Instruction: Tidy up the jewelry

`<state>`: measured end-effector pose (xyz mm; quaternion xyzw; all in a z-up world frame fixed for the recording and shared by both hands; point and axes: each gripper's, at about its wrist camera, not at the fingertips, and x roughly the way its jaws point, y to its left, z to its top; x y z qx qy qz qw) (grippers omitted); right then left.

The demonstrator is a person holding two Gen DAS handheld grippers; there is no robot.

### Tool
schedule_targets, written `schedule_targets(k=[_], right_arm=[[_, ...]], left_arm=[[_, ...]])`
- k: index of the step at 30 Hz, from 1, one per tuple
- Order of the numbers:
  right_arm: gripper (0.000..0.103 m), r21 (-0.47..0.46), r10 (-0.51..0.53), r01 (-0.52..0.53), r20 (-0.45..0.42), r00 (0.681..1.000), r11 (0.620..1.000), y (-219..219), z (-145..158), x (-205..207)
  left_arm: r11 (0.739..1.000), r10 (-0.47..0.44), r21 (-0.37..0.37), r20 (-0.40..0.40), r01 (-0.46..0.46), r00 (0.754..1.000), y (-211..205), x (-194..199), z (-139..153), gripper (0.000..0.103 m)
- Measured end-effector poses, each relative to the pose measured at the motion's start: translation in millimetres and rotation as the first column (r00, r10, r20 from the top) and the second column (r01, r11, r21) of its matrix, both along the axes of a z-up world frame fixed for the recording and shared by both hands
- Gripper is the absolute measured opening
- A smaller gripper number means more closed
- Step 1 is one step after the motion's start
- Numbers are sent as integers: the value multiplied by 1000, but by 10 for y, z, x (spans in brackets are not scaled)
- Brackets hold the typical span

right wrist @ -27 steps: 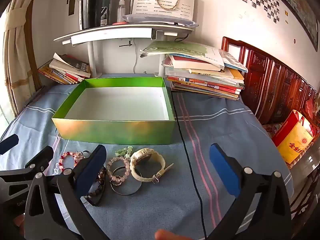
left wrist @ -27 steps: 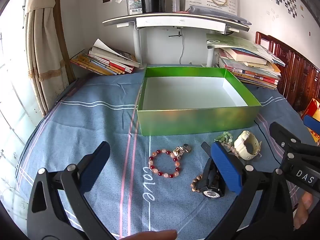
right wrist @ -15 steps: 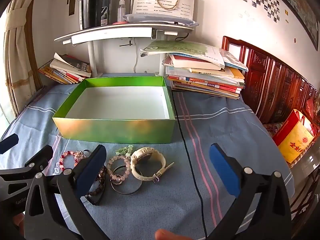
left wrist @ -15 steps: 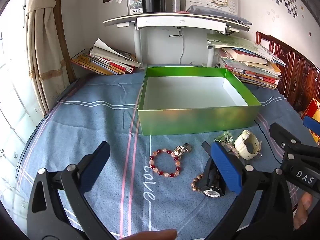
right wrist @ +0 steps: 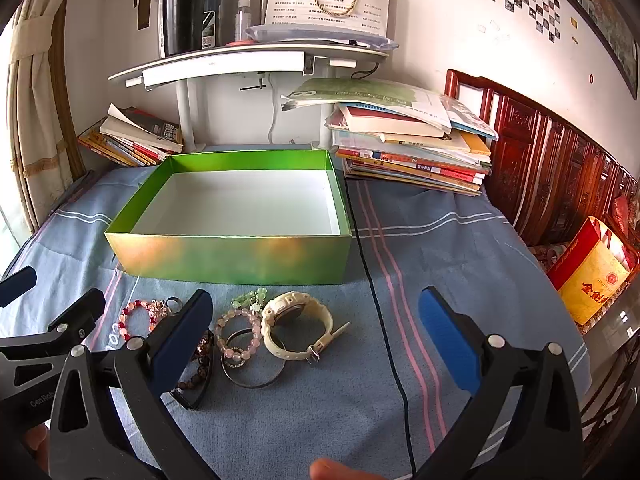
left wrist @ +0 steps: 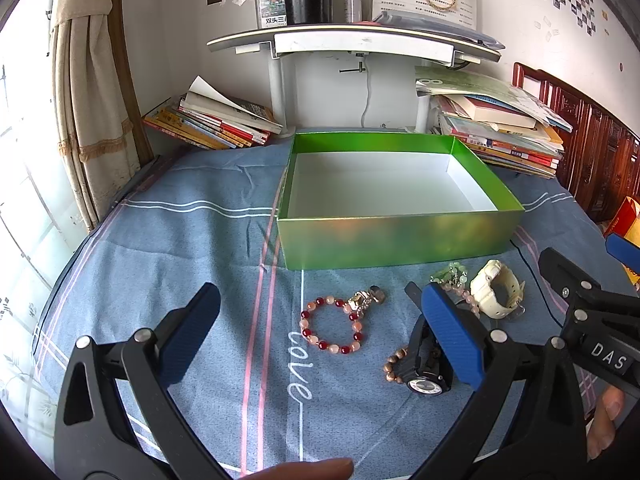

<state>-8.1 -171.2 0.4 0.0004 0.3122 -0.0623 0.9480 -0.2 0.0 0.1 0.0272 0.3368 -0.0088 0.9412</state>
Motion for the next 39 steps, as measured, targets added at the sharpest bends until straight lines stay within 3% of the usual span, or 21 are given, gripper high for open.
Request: schedule_targets(k=[39], right_arm=[[101, -5, 7, -7, -3, 1000, 1000, 0, 1, -19]], left_arm=[[1000, 1, 5, 4, -1, 1000, 74, -53, -12, 99]])
